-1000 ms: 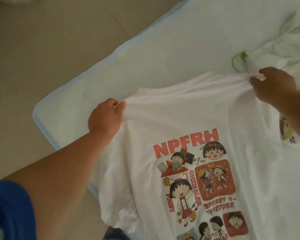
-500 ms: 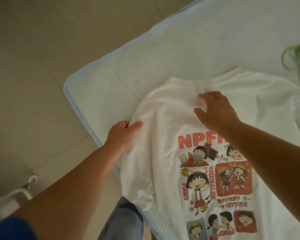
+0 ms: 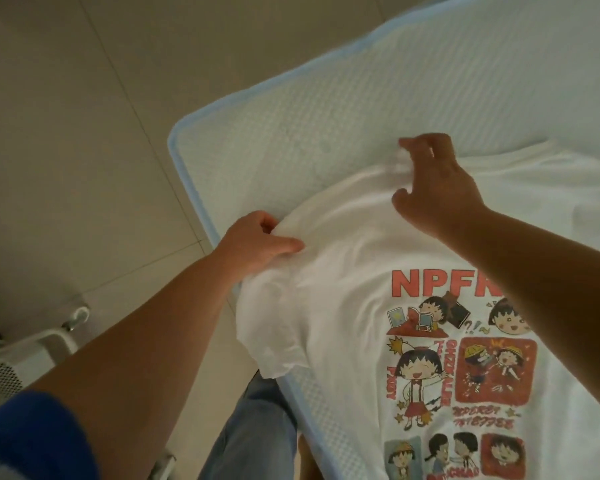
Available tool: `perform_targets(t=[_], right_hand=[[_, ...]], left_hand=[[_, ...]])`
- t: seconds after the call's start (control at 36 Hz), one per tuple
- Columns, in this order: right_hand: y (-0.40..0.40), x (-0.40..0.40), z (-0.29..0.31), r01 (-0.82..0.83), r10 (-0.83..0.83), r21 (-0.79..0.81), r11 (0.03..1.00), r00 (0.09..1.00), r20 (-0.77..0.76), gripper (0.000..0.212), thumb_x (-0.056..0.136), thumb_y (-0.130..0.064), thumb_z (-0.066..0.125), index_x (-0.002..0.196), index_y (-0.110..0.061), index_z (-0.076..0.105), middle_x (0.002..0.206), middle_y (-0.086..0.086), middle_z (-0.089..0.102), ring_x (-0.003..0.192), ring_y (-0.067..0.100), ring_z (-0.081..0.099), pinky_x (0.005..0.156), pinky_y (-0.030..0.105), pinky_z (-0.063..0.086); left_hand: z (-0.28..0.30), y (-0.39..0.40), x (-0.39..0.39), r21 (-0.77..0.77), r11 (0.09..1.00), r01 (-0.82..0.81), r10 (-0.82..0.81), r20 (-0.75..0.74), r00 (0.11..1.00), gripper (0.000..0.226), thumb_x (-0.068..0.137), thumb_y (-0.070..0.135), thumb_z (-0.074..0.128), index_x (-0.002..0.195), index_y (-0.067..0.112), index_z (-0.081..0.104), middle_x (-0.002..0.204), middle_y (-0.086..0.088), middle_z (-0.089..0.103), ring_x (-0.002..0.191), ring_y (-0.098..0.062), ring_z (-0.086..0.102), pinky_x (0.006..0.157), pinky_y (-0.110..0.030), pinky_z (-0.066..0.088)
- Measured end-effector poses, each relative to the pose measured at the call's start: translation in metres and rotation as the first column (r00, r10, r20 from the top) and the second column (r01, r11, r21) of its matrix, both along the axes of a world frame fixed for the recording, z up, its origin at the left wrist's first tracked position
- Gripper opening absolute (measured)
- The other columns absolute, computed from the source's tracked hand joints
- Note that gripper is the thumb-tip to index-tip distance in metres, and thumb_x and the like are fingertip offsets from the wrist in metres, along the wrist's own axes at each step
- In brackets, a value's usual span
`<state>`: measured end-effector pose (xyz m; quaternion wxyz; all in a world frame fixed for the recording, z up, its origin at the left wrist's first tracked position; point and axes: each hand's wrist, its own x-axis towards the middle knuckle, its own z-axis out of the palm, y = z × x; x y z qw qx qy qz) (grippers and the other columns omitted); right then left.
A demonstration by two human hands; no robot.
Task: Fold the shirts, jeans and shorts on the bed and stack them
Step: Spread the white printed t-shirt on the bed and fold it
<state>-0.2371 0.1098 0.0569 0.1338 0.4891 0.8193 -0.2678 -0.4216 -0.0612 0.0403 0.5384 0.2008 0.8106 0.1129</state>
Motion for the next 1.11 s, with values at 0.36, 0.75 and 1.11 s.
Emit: perform_targets(t=[0.36,0.75,1.11], right_hand=[[-0.010,-0.051,-0.014,-0.181,0.180,-0.026,0.983,0.983,-0.038,0.020,0.093,-0.030,0.050,0.107,-0.018,0.059,0.107,0.004,0.049,0.098,0.028,0.056,0.075,0.031,0.040],[-0.049,-0.042,0.005,-0.022,0.022,-0.011,1.000,0.997,-0.067,0.051,0.088,-0.027,0.060,0.134,-0.014,0.043,0.143,0.007,0.030,0.111,0.028,0.054,0.095,0.037,0.041],[-0.240,0.010,0.032,0.256,-0.327,-0.545,0.798,0.944,-0.034,0.021,0.093,-0.023,0.054,0.112,-0.019,0.062,0.115,-0.004,0.063,0.093,0.007,0.054,0.082,0.018,0.035]], left_hand=[[0.012,-0.036,-0.017,0.093,0.994,-0.062,0.034,0.280,0.959,0.023,0.063,0.053,0.069,0.068,0.033,0.061,0.057,0.023,0.060,0.050,0.006,0.056,0.044,-0.007,0.037],[0.012,-0.079,-0.047,-0.032,0.975,0.222,-0.218,0.100,0.971,0.022,0.067,0.045,0.078,0.070,0.039,0.057,0.073,0.020,0.058,0.064,0.005,0.054,0.050,-0.014,0.035],[0.017,-0.123,-0.048,-0.075,0.923,0.378,-0.375,0.053,0.926,0.043,0.075,0.033,0.076,0.113,0.017,0.063,0.102,-0.001,0.060,0.085,-0.016,0.055,0.062,-0.024,0.039]])
